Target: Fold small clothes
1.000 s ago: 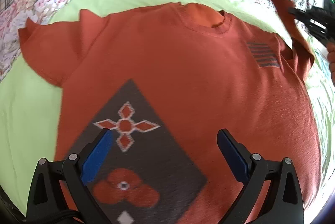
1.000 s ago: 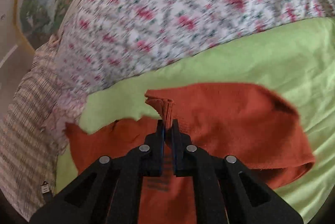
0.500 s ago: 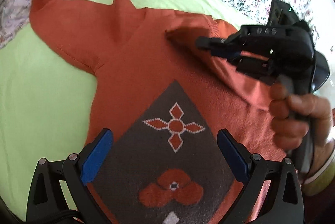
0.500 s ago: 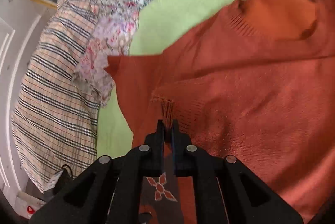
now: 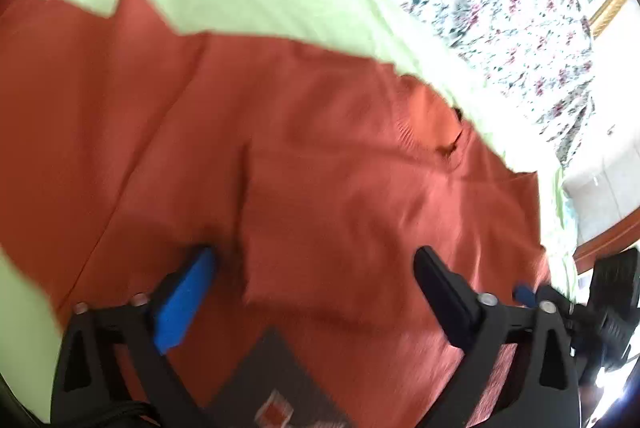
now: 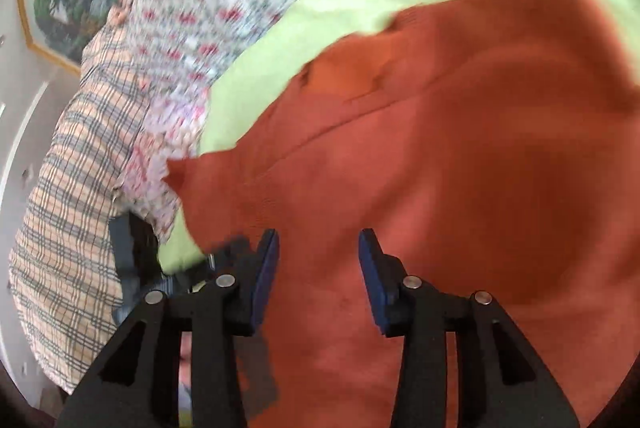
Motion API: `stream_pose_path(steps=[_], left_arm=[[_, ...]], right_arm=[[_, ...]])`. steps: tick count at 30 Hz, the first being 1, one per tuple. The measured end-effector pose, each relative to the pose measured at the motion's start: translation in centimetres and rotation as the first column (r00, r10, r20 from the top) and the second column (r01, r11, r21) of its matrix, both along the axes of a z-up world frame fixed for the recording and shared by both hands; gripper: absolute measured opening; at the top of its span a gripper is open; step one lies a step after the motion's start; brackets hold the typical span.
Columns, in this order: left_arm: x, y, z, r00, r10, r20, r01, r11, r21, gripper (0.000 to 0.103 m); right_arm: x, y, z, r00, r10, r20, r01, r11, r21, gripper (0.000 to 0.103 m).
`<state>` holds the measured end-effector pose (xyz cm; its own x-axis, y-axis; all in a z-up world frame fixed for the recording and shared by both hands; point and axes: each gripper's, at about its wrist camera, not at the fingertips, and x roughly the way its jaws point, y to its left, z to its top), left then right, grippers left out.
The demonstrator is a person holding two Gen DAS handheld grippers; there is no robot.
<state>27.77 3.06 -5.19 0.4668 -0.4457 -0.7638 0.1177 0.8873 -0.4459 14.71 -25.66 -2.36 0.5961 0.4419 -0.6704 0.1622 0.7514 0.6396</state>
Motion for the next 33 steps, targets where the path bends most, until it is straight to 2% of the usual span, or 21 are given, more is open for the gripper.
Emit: stream_pose_path(steps=[1, 2, 3, 5, 6, 8, 10, 11, 12, 14, 16, 17, 19, 21, 24, 26, 27, 28, 29, 31, 33], left_arm=[[0.5, -0.5, 0.1, 1.000, -0.012, -0.001, 0.012, 1.000, -0.007, 0.059], [0.8, -1.0, 0.1, 1.000, -0.030, 0.002, 0.030, 1.000, 0.002, 0.043], [1.0, -1.6, 0.1, 0.998, -0.063, 0.003, 0.063, 0.998, 0.006, 0.006], [0.5, -2.3, 0.8, 0.996, -0.086, 0.027, 0.086, 0.996, 0.032, 0.007], [-0.4, -2.4, 2.3, 0.993, -0.080, 0.085, 0.072, 0.994, 0.087, 0.007], [-1.5, -1.5, 5.0, 0.981, -0.053, 0.188, 0.031, 0.993, 0.117, 0.006], [-1.4, 0.0, 5.8, 0.972, -0.015, 0.236, -0.027, 0.985, 0.172, 0.006], [-0.7, 0.7, 5.1, 0.977, -0.001, 0.213, -0.046, 0.976, 0.215, 0.006], [-0.1, 1.4, 4.2, 0.984, 0.020, 0.178, -0.061, 0.972, 0.225, 0.006], [0.3, 2.2, 3.2, 0.990, 0.037, 0.140, -0.064, 0.979, 0.196, 0.006], [-0.3, 2.3, 3.0, 0.988, 0.032, 0.149, -0.061, 0.979, 0.193, 0.006], [-0.5, 2.0, 3.0, 0.988, 0.024, 0.153, -0.053, 0.980, 0.192, 0.006], [-0.6, 1.5, 2.6, 0.989, 0.010, 0.147, -0.038, 0.981, 0.190, 0.007], [-0.9, 1.2, 2.4, 0.990, 0.000, 0.141, -0.030, 0.977, 0.210, 0.007], [-1.2, 1.5, 1.9, 0.992, 0.003, 0.128, -0.030, 0.977, 0.212, 0.007], [-1.2, 1.6, 1.7, 0.992, 0.007, 0.124, -0.032, 0.978, 0.205, 0.007], [-1.2, 1.6, 1.8, 0.992, 0.006, 0.124, -0.031, 0.979, 0.200, 0.007], [-1.2, 1.4, 2.0, 0.992, 0.003, 0.129, -0.028, 0.980, 0.195, 0.007], [-1.2, 1.2, 2.3, 0.990, -0.005, 0.138, -0.021, 0.982, 0.185, 0.007], [-1.1, 0.4, 2.5, 0.988, -0.024, 0.154, -0.003, 0.985, 0.174, 0.007], [-0.7, -0.3, 1.9, 0.989, -0.030, 0.144, -0.001, 0.978, 0.207, 0.007]], right_arm=[[0.0, 0.0, 0.0, 1.000, 0.000, 0.000, 0.000, 1.000, 0.000, 0.043], [-2.0, -1.5, 0.3, 0.998, -0.057, 0.003, 0.057, 0.998, -0.015, 0.043], [-2.5, -2.0, 0.4, 0.997, -0.076, 0.004, 0.076, 0.997, -0.021, 0.043], [-3.7, -3.1, 0.6, 0.993, -0.118, 0.008, 0.118, 0.993, -0.026, 0.043], [-3.7, -3.1, 0.6, 0.993, -0.118, 0.008, 0.118, 0.993, -0.026, 0.043], [-5.1, -5.0, 1.4, 0.986, -0.165, 0.019, 0.165, 0.984, -0.060, 0.043], [-5.5, -5.8, 1.9, 0.983, -0.184, 0.027, 0.185, 0.978, -0.097, 0.043], [-6.0, -7.2, 2.5, 0.976, -0.217, 0.032, 0.219, 0.961, -0.167, 0.043], [-6.0, -7.9, 2.7, 0.973, -0.230, 0.029, 0.231, 0.953, -0.194, 0.043], [-5.7, -8.6, 2.7, 0.970, -0.241, 0.020, 0.240, 0.947, -0.213, 0.043], [-4.9, -9.6, 2.9, 0.968, -0.250, 0.016, 0.247, 0.940, -0.234, 0.045], [-3.5, -10.5, 3.1, 0.969, -0.247, 0.018, 0.241, 0.927, -0.287, 0.048], [-2.7, -10.8, 3.0, 0.970, -0.243, 0.014, 0.236, 0.920, -0.312, 0.057], [-0.7, -11.4, 2.4, 0.974, -0.226, -0.006, 0.209, 0.911, -0.355, 0.060], [3.5, -11.8, -0.1, 0.977, -0.189, -0.096, 0.135, 0.903, -0.408, 0.061], [3.9, -11.8, -0.5, 0.978, -0.179, -0.104, 0.123, 0.905, -0.407, 0.061], [4.7, -11.3, -0.9, 0.986, -0.132, -0.106, 0.074, 0.898, -0.434, 0.045], [4.8, -11.5, -0.6, 0.987, -0.119, -0.108, 0.063, 0.903, -0.424, 0.011], [4.5, -12.2, 0.1, 0.987, -0.138, -0.084, 0.094, 0.912, -0.399, 0.011], [3.7, -13.5, 0.9, 0.983, -0.180, -0.046, 0.145, 0.898, -0.414, 0.010], [3.5, -14.0, 0.7, 0.981, -0.188, -0.049, 0.151, 0.898, -0.414, 0.010]])
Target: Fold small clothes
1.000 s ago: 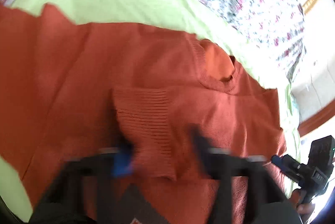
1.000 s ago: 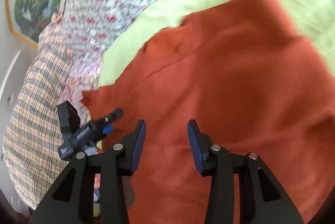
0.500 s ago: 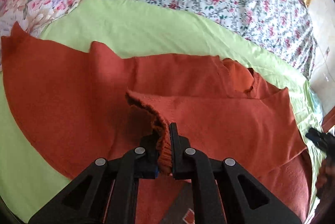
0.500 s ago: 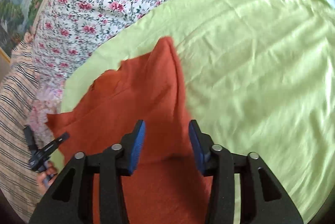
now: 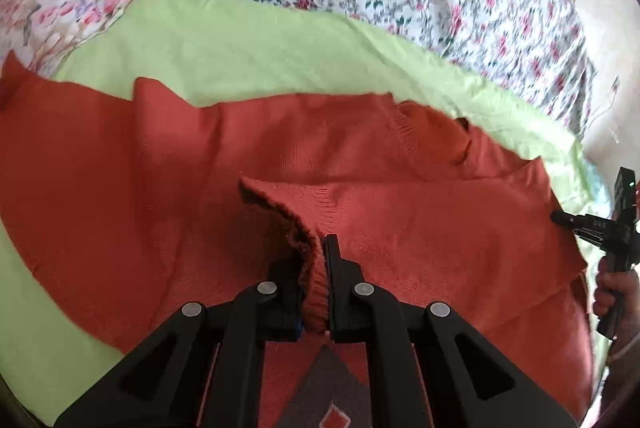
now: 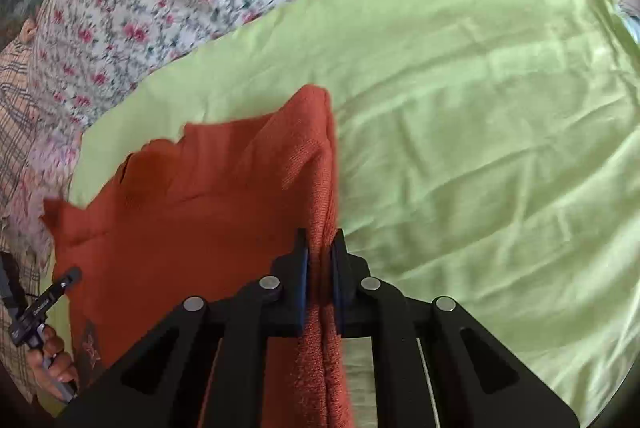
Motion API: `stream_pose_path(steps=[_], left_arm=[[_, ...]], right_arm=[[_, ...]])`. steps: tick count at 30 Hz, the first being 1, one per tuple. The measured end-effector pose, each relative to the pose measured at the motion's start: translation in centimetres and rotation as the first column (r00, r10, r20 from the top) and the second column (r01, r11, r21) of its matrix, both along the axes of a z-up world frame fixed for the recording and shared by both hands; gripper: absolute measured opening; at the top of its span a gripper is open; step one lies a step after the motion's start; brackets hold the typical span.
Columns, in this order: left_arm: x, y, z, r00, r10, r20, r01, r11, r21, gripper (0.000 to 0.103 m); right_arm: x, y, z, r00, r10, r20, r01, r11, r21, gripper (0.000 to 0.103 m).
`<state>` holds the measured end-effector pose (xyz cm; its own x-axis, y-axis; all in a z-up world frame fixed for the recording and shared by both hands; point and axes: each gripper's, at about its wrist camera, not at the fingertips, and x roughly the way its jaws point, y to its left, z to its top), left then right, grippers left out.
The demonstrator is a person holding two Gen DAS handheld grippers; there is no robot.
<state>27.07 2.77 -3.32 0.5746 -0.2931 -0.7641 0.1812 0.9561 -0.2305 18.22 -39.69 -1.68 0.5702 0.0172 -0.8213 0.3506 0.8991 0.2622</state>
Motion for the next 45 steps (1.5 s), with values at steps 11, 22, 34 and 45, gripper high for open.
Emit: stream_pose_path(steps=[11, 22, 34, 45], left_arm=[[-0.2, 0.6, -1.5, 0.999, 0.021, -0.033, -0.021, 1.000, 0.014, 0.008], [-3.0, 9.0, 1.0, 0.985, 0.173, -0.016, -0.174, 0.985, -0.023, 0.021], [3.0, 28.6, -1.1, 0.806, 0.586, -0.085, -0.591, 0.806, -0.046, 0.069], [11.7, 35.8, -0.6, 0.762, 0.644, -0.070, -0.648, 0.756, -0.092, 0.006]], right_arm=[[-2.2, 4.5, 1.5, 0.998, 0.056, 0.031, -0.053, 0.994, -0.091, 0.030], [-5.6, 7.2, 2.9, 0.994, 0.080, 0.080, -0.083, 0.996, 0.035, 0.052], [-8.7, 16.5, -0.2, 0.958, 0.286, 0.014, -0.283, 0.941, 0.187, 0.052], [-8.8, 17.8, 0.4, 0.955, 0.297, 0.004, -0.293, 0.939, 0.182, 0.052]])
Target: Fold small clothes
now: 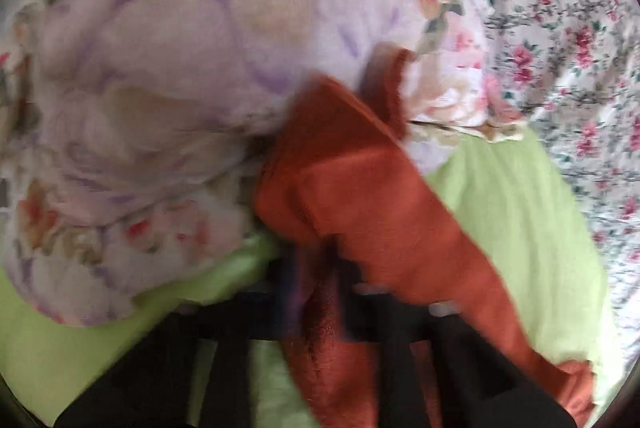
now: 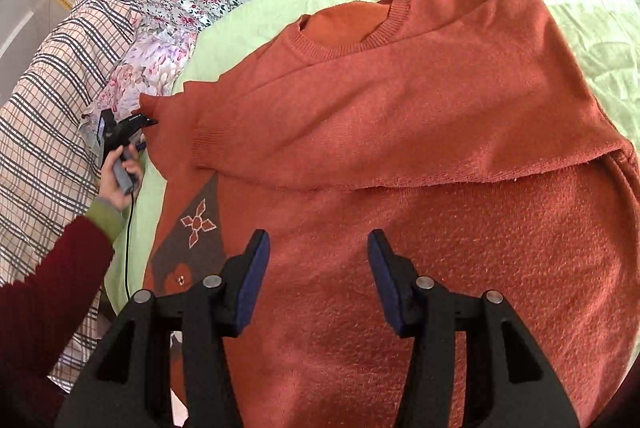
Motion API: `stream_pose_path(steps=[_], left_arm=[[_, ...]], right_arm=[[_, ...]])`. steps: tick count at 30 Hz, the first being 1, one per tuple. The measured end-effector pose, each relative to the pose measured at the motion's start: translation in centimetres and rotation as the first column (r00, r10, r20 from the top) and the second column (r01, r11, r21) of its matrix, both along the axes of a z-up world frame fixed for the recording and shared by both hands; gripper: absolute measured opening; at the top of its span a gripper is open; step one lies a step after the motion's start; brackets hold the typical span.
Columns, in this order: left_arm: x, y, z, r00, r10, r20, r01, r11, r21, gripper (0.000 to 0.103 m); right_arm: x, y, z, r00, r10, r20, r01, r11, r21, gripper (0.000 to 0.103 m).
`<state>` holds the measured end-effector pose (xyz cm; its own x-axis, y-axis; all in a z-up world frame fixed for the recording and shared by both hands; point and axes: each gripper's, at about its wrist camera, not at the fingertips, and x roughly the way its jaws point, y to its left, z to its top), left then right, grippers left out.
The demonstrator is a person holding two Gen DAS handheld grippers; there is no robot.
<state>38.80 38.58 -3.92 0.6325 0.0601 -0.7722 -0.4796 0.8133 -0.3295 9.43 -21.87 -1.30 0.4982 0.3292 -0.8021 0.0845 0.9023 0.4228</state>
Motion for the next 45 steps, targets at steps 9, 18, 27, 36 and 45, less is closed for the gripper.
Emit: stream_pose_path(steps=[9, 18, 27, 36, 45], left_arm=[[-6.5, -12.5, 8.5, 0.944, -0.243, 0.224, 0.227, 0.969, 0.094, 0.005], [-11.8, -34.8, 10.9, 0.769, -0.580, 0.269, 0.565, 0.813, 0.139, 0.005], [-12.0, -50.0, 3.2, 0.621, -0.782, 0.049, 0.767, 0.619, 0.167, 0.007], [-16.0, -46.7, 1.5, 0.621, -0.784, -0.016, 0.780, 0.616, 0.109, 0.038], [-19.5, -31.6, 1.9, 0.861, -0.503, -0.077, 0.507, 0.837, 0.207, 0.042]], right_arm=[[-0.7, -0.4, 0.5, 1.000, -0.011, 0.028, 0.011, 1.000, 0.015, 0.052], [-2.9, -2.3, 1.5, 0.995, -0.066, 0.075, 0.063, 0.997, 0.042, 0.052], [-5.9, -6.7, 1.7, 0.979, -0.182, 0.086, 0.178, 0.982, 0.057, 0.052], [-4.5, -6.8, 2.4, 0.977, -0.178, 0.118, 0.176, 0.984, 0.031, 0.052], [5.0, 2.2, 3.3, 0.975, 0.101, 0.196, -0.074, 0.988, -0.138, 0.052]])
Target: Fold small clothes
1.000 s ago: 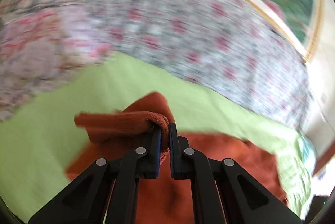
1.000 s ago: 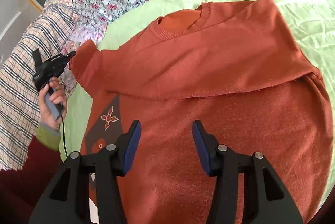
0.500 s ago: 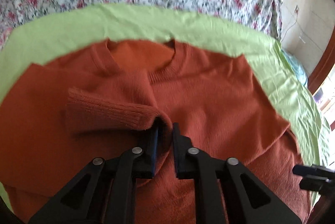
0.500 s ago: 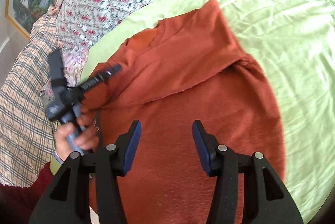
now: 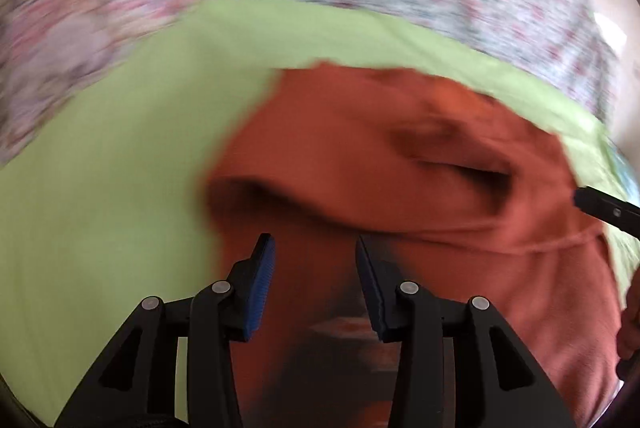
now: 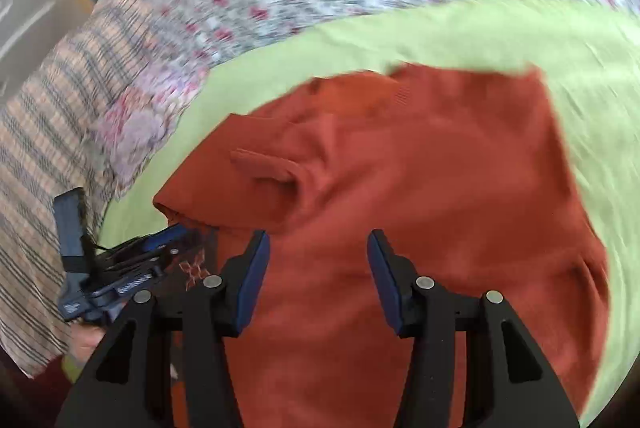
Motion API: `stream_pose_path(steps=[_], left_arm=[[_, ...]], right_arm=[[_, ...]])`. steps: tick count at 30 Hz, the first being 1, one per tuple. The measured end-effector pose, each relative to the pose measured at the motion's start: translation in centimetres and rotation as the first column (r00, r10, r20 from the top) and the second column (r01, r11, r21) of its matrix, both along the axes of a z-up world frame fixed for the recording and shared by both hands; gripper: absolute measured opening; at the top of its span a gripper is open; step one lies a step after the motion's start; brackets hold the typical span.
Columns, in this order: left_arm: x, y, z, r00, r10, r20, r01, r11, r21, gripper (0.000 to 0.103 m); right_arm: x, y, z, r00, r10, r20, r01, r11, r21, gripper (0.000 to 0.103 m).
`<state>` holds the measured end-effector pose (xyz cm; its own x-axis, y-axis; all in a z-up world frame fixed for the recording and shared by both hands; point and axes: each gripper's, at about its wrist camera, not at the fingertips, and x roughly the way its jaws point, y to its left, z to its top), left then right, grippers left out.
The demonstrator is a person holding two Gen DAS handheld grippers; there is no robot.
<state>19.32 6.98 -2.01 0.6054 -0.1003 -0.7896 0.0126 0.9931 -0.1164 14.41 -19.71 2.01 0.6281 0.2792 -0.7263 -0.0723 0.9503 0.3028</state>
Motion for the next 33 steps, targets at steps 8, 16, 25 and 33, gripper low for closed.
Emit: stream_pose_path(steps=[8, 16, 25, 33], left_arm=[[2.7, 3.9, -1.9, 0.996, 0.073, -0.058, -0.073, 0.997, 0.003, 0.042], [4.6, 2.4, -2.1, 0.995, 0.087, -0.055, -0.086, 0.996, 0.016, 0.042], [4.3, 2.4, -2.2, 0.995, 0.088, -0.050, -0.088, 0.996, 0.010, 0.042], [4.8, 2.6, -2.3, 0.994, 0.091, -0.057, -0.091, 0.996, 0.005, 0.043]], right_arm=[[7.0, 7.8, -3.4, 0.982, 0.188, -0.007, -0.177, 0.914, -0.365, 0.052], [8.8, 6.0, -2.8, 0.992, 0.122, 0.026, -0.106, 0.936, -0.335, 0.006], [8.8, 5.8, -1.4, 0.961, 0.270, 0.064, -0.239, 0.923, -0.300, 0.060], [12.8, 8.8, -5.0, 0.919, 0.375, -0.123, -0.395, 0.863, -0.315, 0.006]])
